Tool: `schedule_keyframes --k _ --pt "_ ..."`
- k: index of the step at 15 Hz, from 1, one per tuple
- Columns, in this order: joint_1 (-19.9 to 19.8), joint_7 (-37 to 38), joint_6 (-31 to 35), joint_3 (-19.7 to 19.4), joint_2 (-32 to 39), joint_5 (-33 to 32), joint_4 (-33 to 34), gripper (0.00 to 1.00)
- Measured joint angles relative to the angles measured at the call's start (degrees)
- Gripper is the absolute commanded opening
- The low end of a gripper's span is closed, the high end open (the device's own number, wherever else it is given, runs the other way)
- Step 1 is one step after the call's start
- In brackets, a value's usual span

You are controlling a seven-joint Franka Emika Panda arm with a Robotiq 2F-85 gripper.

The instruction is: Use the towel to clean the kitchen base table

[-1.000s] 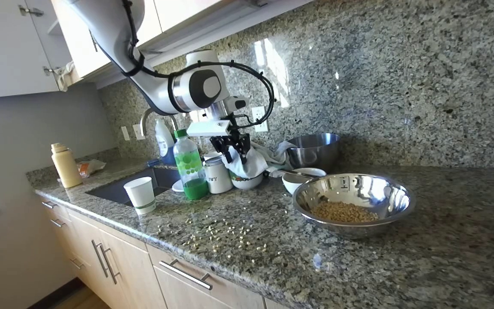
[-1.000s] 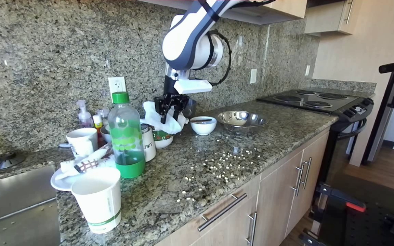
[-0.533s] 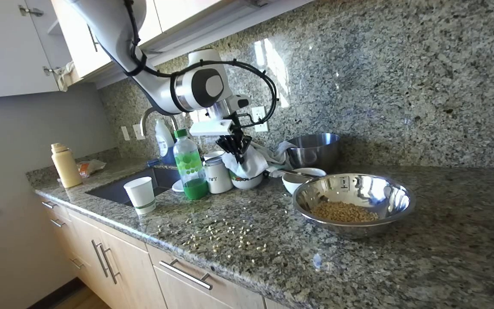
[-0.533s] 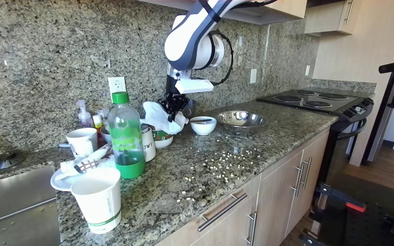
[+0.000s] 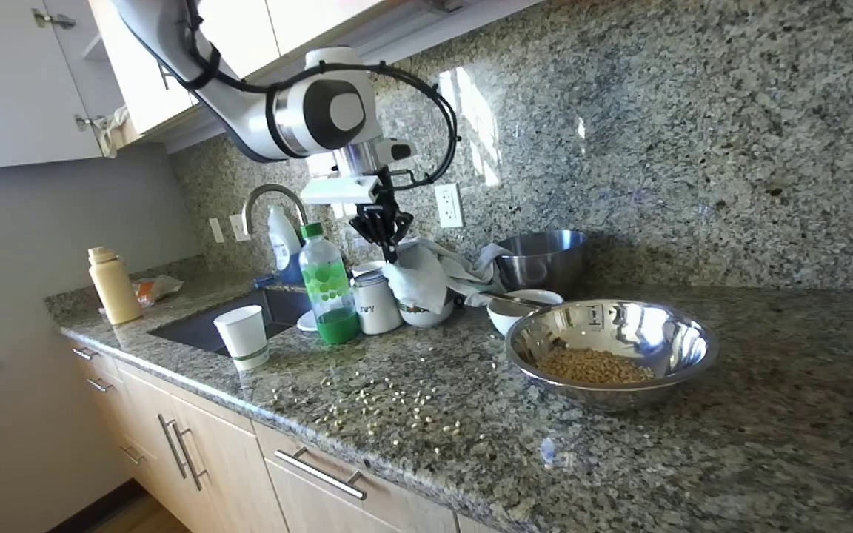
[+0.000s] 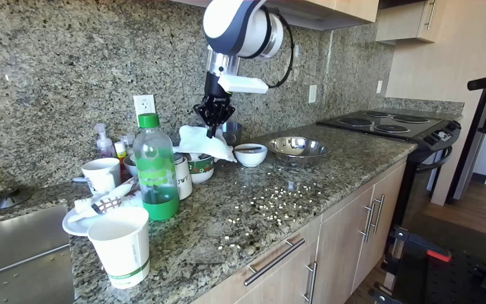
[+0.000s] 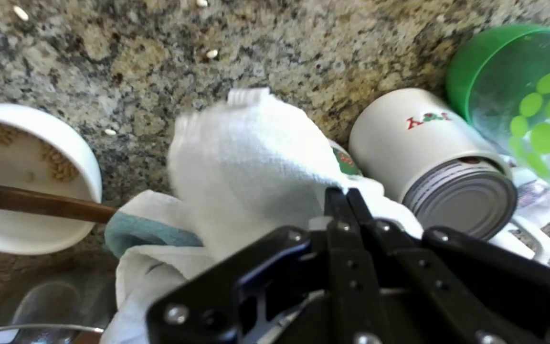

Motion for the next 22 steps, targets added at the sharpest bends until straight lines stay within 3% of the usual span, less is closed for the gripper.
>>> schedule_keyframes --k 6,10,18,22 --pt "-0.17 -0.14 -17.22 -0.05 -14.08 1.46 -8.06 0.00" --pt "-0.67 0.02 -24.51 -1.20 -21.53 1.47 -13.31 0.00" --pt "-1.96 1.60 -27.74 -2.72 -30.37 1.46 -21.16 0.00" --pt "-2.18 1.25 -22.44 -3.57 -29.50 1.49 -24.74 0.00"
